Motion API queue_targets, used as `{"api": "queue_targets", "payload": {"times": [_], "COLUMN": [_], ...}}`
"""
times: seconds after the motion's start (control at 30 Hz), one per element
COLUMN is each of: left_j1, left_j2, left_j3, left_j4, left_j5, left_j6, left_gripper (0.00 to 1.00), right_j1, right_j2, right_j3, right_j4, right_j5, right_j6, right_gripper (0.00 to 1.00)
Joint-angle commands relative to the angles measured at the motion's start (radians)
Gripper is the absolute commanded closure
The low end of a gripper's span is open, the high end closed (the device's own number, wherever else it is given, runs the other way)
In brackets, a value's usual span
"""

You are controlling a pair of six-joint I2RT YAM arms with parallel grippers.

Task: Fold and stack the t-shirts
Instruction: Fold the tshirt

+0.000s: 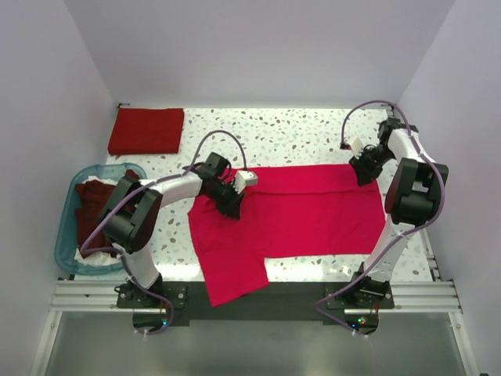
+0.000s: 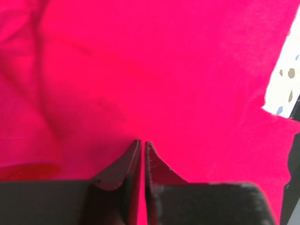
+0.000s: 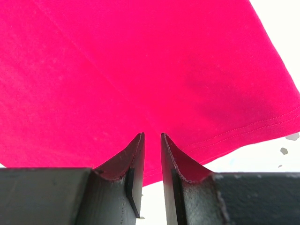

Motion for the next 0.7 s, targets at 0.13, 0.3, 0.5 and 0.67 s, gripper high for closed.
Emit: {"api": "queue_targets", "payload": {"times": [0.13,0.3,0.5,0.67], "left_j1": [-0.09,0.106,0.305,0.387], "left_j2": [-0.163,-0.199,-0.231,-0.164], "left_j3": [0.018,0.037,0.021,-0.006], "left_j4": [0.022,0.017,0.002,0.014], "left_j5": [-0.014,0.145,0.113,0.096], "left_j6": [0.012,-0.116,-0.115,-0.124], "left_gripper": [0.75,0.69,0.63,0.59], "right_j1": [0.004,0.055,0.199,0.365], "right_j2": [-0.026,-0.07,-0.164,-0.161], "right_j3": [0.007,0.059,0.076,0.038], "right_j4": [-0.009,-0.062,0.031,0.258], "right_j5": [-0.01,-0.14,-0.316,-0.396], "right_j6": [-0.013,0.064,0.32,0.543], "right_gripper": [0.75,0.73,0.66,0.57]}}
